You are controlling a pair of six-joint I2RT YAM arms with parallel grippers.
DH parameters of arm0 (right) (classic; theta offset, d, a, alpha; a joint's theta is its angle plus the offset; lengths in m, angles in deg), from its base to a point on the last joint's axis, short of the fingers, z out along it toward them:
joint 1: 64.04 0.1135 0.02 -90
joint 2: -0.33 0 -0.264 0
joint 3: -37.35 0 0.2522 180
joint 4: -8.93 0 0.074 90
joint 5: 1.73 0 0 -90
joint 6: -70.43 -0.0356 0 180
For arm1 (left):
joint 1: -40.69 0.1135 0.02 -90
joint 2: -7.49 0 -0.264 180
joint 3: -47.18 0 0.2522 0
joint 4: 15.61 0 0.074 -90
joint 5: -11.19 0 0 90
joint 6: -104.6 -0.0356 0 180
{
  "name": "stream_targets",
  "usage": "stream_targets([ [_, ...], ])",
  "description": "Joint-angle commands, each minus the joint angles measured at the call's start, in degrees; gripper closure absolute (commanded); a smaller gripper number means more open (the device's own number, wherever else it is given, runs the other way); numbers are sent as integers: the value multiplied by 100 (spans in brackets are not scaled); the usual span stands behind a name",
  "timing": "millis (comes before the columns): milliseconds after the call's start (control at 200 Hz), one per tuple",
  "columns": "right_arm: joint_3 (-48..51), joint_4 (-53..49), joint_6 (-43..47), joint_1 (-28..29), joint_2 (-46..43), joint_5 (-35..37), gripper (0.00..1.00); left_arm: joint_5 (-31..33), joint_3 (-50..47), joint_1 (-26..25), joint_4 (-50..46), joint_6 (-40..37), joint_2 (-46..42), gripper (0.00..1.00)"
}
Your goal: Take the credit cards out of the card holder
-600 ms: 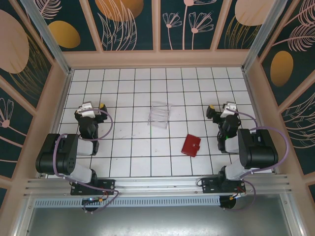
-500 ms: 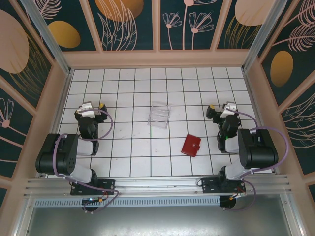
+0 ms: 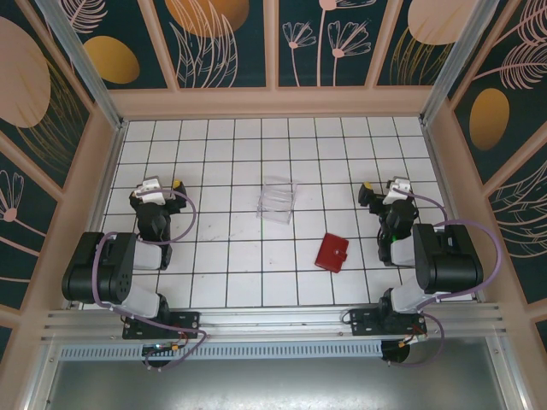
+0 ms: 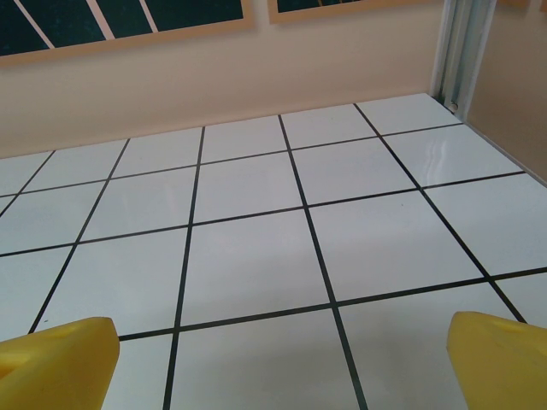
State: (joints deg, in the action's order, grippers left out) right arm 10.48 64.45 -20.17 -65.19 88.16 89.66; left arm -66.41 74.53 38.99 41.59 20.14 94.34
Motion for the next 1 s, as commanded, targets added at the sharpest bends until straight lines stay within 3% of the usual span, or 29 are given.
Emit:
stream_targets([
  [0,-17,236,-54,-39,26,-19,1,-54,-49,40,287,-71,27,1],
  [245,-8,242,-45,-42,24,-22,1,-50,-71,40,321,-85,2,1],
  [385,-146,-142,-8,40,-191,113,1,54,192,21,-594,-54,-508,1],
  [540,-861,-2036,-65,143,-739,291,1,547,560,-41,-2021,323,-1220,1],
  [721,-1482,-4035,-522,353,-1263,212,6,555,936,-459,-3259,499,-1918,1],
  [996,-2523,-7571,-1762,1069,-1837,-176,13,-418,1790,-1059,-5166,1094,-2397,2],
])
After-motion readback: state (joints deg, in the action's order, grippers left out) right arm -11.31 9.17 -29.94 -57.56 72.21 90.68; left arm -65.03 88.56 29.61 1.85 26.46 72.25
